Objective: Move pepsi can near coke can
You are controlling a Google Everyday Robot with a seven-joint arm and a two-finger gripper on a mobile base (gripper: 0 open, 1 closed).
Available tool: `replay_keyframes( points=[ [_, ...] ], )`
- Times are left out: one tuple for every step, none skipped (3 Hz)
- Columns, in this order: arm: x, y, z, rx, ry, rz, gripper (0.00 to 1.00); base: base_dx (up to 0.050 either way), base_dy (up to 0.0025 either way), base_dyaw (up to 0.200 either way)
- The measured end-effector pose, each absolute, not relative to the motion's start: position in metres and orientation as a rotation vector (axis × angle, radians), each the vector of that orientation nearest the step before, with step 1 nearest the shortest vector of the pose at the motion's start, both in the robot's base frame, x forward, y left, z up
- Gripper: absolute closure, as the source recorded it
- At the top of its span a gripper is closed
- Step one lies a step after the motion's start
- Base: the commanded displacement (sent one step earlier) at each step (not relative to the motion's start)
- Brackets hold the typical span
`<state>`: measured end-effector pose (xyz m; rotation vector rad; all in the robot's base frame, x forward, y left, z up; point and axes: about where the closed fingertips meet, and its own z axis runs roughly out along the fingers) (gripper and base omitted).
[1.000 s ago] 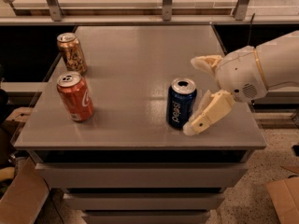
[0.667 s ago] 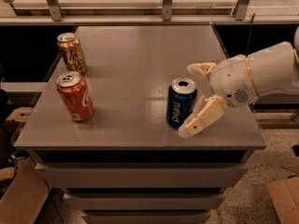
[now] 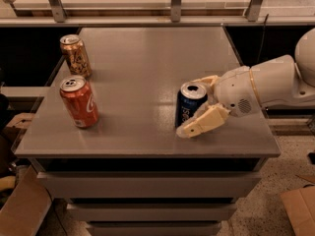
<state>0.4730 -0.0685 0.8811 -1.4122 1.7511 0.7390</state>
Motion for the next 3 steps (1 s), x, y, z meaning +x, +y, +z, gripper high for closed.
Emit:
replay_keyframes(
  points=[
    [0.476, -0.069, 0.878, -1.404, 1.745, 0.752, 0.46, 0.000, 0.00000, 0.000],
    [0.479, -0.071, 0.880, -1.403, 1.737, 0.757, 0.69, 0.000, 0.00000, 0.000],
    [0.484, -0.073, 0.894, -1.406, 1.712, 0.750, 0.93, 0.000, 0.00000, 0.000]
  ],
)
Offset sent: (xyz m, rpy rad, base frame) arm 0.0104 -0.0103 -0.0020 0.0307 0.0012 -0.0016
